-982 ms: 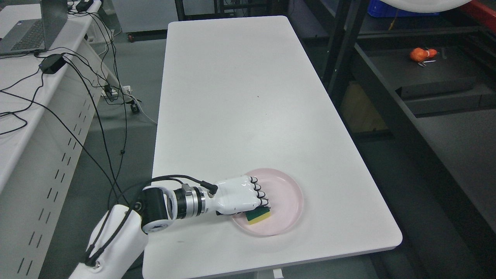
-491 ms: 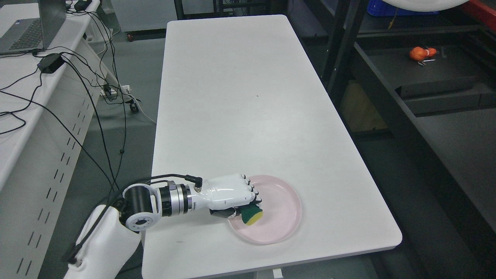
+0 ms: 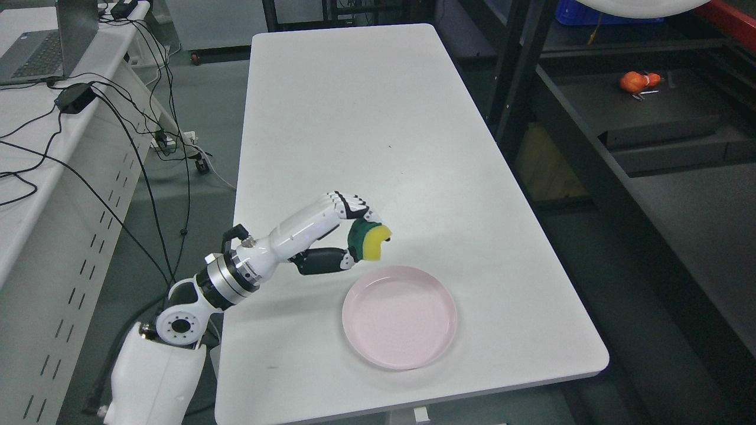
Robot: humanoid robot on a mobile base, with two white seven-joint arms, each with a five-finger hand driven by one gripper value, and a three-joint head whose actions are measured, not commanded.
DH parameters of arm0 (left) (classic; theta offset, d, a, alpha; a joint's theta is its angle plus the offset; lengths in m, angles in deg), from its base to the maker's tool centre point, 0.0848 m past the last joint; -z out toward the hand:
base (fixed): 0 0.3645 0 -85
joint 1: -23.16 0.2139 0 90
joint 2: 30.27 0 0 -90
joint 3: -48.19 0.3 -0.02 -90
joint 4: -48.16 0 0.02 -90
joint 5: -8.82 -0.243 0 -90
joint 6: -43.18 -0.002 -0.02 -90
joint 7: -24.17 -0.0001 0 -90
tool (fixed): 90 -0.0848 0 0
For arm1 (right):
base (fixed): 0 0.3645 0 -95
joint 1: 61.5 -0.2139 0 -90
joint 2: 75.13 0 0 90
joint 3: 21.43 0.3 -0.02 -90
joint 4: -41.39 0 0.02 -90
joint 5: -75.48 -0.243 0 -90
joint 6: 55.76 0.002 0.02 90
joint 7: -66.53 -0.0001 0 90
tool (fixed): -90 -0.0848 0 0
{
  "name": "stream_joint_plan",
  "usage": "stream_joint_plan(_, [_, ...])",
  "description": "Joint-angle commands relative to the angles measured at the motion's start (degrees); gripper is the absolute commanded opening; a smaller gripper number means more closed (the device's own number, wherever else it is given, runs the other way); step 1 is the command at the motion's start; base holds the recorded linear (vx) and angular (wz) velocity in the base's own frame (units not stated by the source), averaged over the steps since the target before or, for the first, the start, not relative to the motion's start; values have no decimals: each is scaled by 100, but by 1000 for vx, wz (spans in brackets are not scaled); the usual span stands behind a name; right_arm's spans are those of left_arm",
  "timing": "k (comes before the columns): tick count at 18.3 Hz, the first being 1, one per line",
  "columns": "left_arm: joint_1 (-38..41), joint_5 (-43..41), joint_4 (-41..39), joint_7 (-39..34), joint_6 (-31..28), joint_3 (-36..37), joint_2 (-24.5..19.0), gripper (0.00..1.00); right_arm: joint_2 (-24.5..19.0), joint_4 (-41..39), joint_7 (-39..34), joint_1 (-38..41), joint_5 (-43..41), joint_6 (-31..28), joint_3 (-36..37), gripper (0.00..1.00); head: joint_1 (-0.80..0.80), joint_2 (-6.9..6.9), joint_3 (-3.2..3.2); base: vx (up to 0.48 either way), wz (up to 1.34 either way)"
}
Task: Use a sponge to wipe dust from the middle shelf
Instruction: 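Lift the sponge off the plate with the left hand, then carry the sponge toward the shelf while the robot turns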
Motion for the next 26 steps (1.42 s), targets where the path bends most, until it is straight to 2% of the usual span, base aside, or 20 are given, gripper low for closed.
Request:
stream_joint_plan(1, [523,1750,-54,-531,-1070,-1417,578,0,100,-100,3,1,0,-422,0,100,0,0,0,0,0])
stream_joint_plan(8, [594,2155,-739,-2314,-3337,-1409,578,0,100,-100,3,1,0,-422,0,100,0,0,0,-84,-126])
stream_joint_plan(11, [804,2234,-810,-2432,-3743,-1330,578,0,100,-100,12,1,0,-422,0,100,0,0,0,-179,-287])
stream_joint_plan(13, [1137,2470,-1151,-2370,-4016,-1094,578,0,100,-100,3,1,0,-422,0,100,0,0,0,-202,-302])
stream_joint_plan(17, [1482,2621,-1794,-2343,-4034,-890,578,0,100,-100,3,1,0,-422,0,100,0,0,0,-239,-540])
stream_joint_plan(23, [1543,2595,-1821,-2413,-4017,-925,578,0,100,-100,3,1,0,-422,0,100,0,0,0,-271,-925])
stream_joint_plan(26, [1622,2560,-1821,-2764,-4008,-943,578,0,100,-100,3,1,0,-430,0,100,0,0,0,-272,-1140])
